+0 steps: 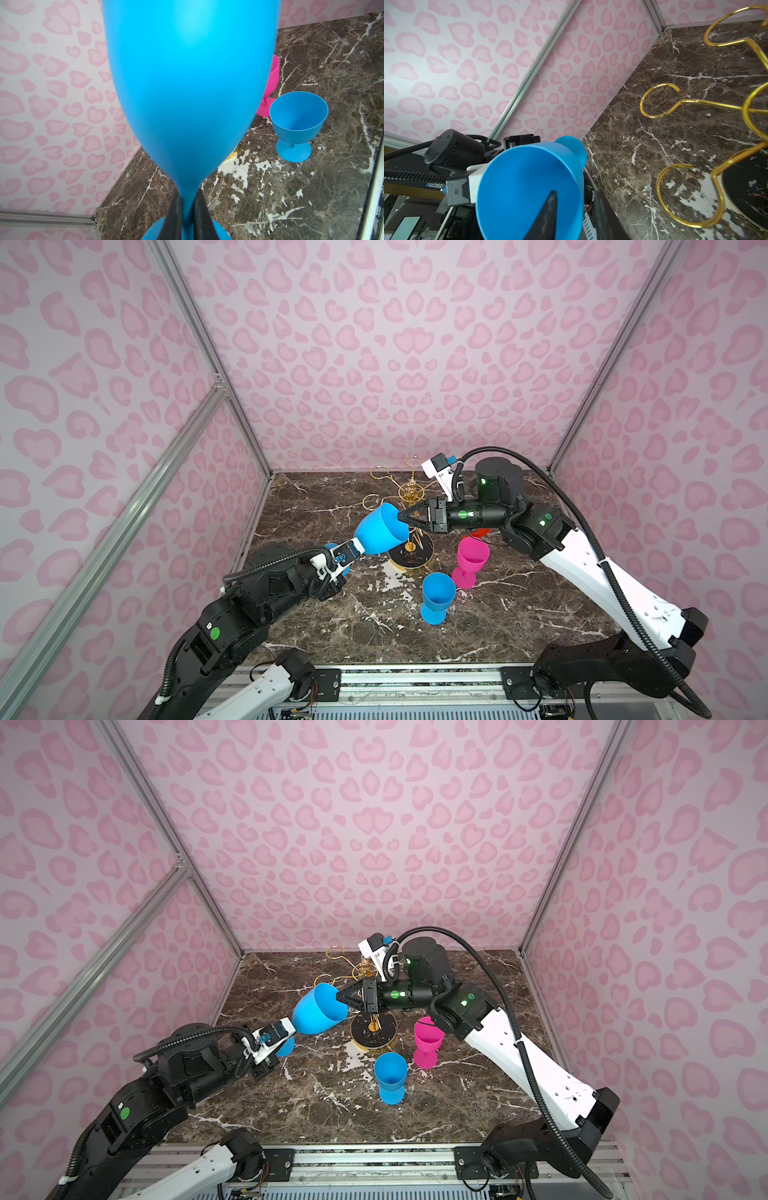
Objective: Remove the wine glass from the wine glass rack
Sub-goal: 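Open the left gripper off the stem and draw it back while right holds rim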
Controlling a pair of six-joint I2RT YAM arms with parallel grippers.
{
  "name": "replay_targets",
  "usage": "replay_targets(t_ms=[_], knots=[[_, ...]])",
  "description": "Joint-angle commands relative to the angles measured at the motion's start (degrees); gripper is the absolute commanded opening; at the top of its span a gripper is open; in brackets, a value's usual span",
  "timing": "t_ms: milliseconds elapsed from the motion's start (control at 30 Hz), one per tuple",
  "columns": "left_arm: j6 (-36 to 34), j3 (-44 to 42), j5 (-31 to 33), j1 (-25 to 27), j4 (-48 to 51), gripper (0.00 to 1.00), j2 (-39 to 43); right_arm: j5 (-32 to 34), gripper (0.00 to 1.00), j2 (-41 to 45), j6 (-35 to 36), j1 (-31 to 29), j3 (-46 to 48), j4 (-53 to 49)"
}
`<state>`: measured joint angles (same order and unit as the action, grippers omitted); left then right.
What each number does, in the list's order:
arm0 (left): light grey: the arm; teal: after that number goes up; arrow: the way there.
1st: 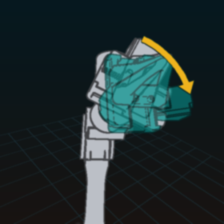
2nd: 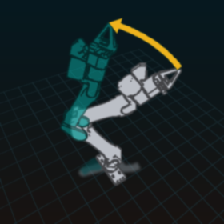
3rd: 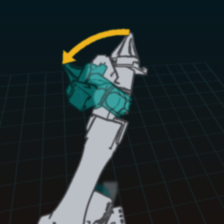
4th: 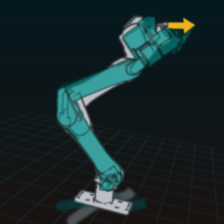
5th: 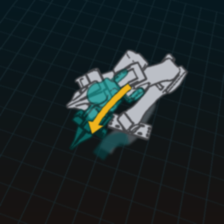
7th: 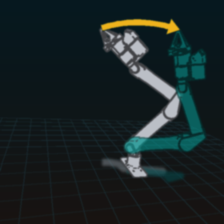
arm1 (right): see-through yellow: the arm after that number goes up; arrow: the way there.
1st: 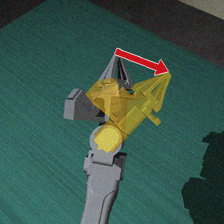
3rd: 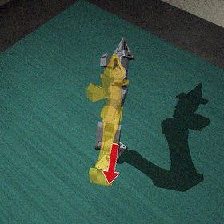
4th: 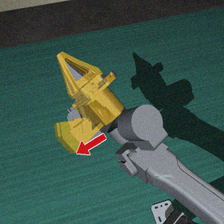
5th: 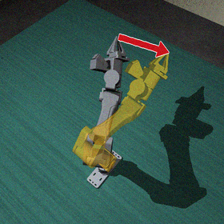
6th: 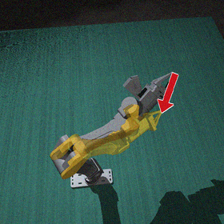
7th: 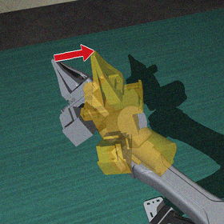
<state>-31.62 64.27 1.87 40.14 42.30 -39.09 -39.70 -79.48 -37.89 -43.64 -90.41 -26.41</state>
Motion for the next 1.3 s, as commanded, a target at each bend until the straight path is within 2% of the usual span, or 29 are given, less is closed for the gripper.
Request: replay_targets(t_ms=[0,300,467,533,600,700,733,867,900,933,1133,1267], knots=[[-1.0,0.2,0.5,0.1,-0.5,0.04,0.1,-0.5,0.25,-0.4,0.4,-0.1,0.3,0.3],[-1.3,0.7,0.4,0.3,-0.1,0.03,0.1,0.1,0.12,-1.0,1.3,-0.6,0.2,-1.5],[-1.2,0.6,0.0,0.4,0.0,0.04,-0.1,0.8,0.00,-1.3,1.4,-0.9,0.0,-2.1],[-1.1,0.4,0.1,0.4,-0.2,0.04,0.0,1.4,0.00,-1.5,1.6,-1.1,-0.4,-2.5],[-1.2,0.2,0.2,0.4,-0.4,0.13,0.3,2.0,0.00,-1.5,1.8,-1.1,-0.6,-2.9],[-1.0,-0.2,0.4,0.4,-0.4,0.35,0.9,2.7,0.00,-1.6,2.1,-1.0,-1.1,-3.8],[-0.9,-0.3,0.7,0.4,-0.4,0.46,1.2,2.9,0.00,-1.8,2.2,-1.1,-1.3,-4.1],[-0.6,-1.2,1.7,0.3,-0.6,0.63,2.7,3.7,0.00,-1.8,2.7,-1.1,-1.8,-4.9],[-0.4,-1.5,1.9,0.4,-0.6,0.93,3.1,4.1,0.00,-1.8,2.9,-1.1,-1.9,-5.2],[0.0,-1.7,2.0,0.4,-0.7,0.98,3.6,4.5,0.00,-1.7,3.2,-1.1,-2.0,-5.7],[3.0,-2.8,3.7,0.4,-3.0,0.98,7.4,9.5,0.00,-1.7,7.5,-1.6,-4.2,-11.7],[7.6,-4.1,6.7,0.4,-6.0,0.98,9.9,14.4,0.00,-1.7,11.6,-3.3,-6.0,-16.7]])
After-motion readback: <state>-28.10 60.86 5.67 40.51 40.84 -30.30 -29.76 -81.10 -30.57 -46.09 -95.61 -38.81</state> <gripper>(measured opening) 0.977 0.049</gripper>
